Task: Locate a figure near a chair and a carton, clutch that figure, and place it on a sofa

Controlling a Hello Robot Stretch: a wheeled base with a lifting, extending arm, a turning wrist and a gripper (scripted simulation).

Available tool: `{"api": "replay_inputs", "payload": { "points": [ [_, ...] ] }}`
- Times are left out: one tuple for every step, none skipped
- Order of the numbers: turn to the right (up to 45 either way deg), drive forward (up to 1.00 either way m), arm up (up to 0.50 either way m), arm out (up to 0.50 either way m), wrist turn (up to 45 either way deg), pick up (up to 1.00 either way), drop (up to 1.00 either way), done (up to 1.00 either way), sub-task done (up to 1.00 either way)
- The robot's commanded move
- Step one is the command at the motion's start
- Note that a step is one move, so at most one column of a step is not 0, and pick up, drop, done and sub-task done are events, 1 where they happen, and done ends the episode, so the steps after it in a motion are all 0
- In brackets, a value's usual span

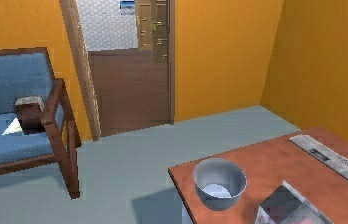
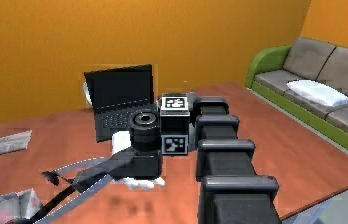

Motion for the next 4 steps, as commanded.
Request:
{"api": "replay_inputs", "payload": {
  "points": [
    [0.0, 0.0, 0.0, 0.0, 45.0, 0.0, 0.0, 0.0, 0.0],
    [0.0, 0.0, 0.0, 0.0, 18.0, 0.0, 0.0, 0.0, 0.0],
    [0.0, 0.0, -0.2, 0.0, 0.0, 0.0, 0.0, 0.0, 0.0],
    [0.0, 0.0, 0.0, 0.0, 0.0, 1.0, 0.0, 0.0, 0.0]
  ]
}}
